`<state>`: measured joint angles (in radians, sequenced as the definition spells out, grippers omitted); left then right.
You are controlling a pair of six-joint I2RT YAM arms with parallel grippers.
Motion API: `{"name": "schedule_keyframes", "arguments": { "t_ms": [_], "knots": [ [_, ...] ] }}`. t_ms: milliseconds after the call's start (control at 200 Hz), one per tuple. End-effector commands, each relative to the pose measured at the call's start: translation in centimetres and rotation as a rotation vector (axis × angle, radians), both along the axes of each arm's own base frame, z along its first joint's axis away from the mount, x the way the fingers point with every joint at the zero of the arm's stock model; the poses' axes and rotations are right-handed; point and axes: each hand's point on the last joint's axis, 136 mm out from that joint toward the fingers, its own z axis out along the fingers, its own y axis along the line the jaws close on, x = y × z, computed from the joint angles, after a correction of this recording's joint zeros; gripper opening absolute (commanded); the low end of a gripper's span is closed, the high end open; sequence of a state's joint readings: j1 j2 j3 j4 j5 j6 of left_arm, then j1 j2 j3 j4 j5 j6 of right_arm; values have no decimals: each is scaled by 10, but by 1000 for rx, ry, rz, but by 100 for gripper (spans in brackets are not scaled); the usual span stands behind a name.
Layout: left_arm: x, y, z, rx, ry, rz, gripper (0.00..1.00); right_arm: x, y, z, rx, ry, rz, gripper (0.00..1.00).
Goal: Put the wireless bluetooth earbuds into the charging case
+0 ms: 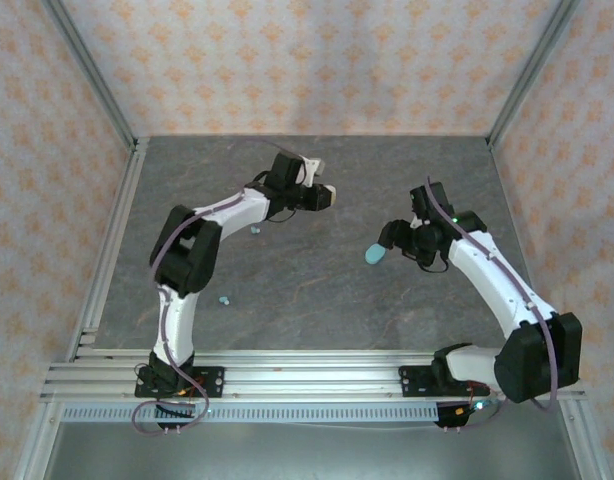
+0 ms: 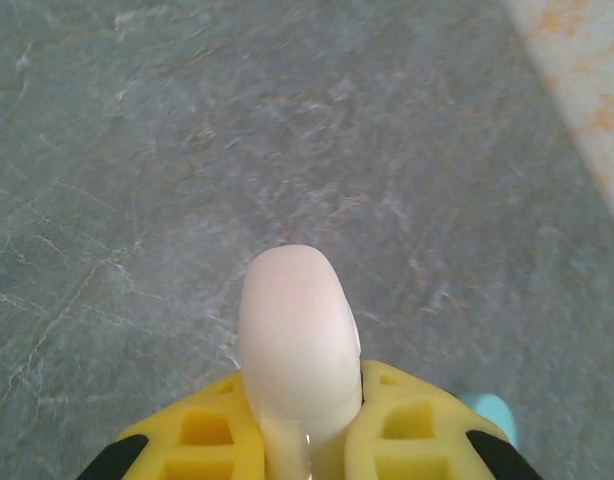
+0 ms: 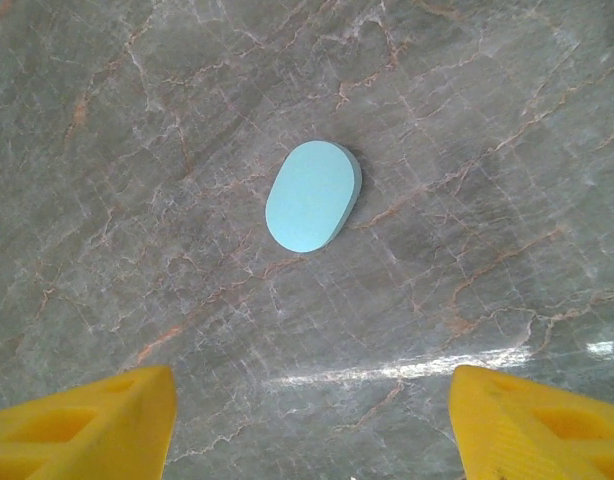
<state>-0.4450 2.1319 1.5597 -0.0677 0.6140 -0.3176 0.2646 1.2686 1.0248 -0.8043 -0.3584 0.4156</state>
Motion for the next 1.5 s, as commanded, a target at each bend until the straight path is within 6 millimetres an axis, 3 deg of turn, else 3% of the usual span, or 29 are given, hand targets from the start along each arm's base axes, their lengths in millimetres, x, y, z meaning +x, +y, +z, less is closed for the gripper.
{"name": "schedule_keyframes", "arguments": {
  "t_ms": [0, 125, 245, 375, 515, 756, 901, 1206, 1496],
  "knots": [
    [5, 3, -22, 53, 91, 39, 0, 8, 5, -8, 31, -3, -5, 72],
    [12, 9, -44, 136, 137, 60, 4, 11, 8, -16, 47, 9, -8, 72],
    [11, 15, -55, 210, 169, 44, 19, 12, 8, -20, 42, 9, -4, 72],
    [8, 25, -52, 293, 170, 34, 40, 12, 4, -20, 29, 12, -6, 72],
    [8, 38, -29, 365, 121, 36, 58, 9, -3, -13, 21, 4, -11, 72],
    [0, 46, 24, 412, 27, 23, 64, 0, -19, 1, 14, -33, -52, 73],
    [-22, 22, 41, 446, -30, -47, 65, -11, -24, 2, 7, -44, -72, 73],
    [-99, -73, 19, 464, -117, -249, 69, -36, -36, -2, -14, -54, -118, 73],
    [-129, -104, -9, 461, -120, -320, 74, -46, -46, 0, -39, -69, -156, 74]
  ]
}}
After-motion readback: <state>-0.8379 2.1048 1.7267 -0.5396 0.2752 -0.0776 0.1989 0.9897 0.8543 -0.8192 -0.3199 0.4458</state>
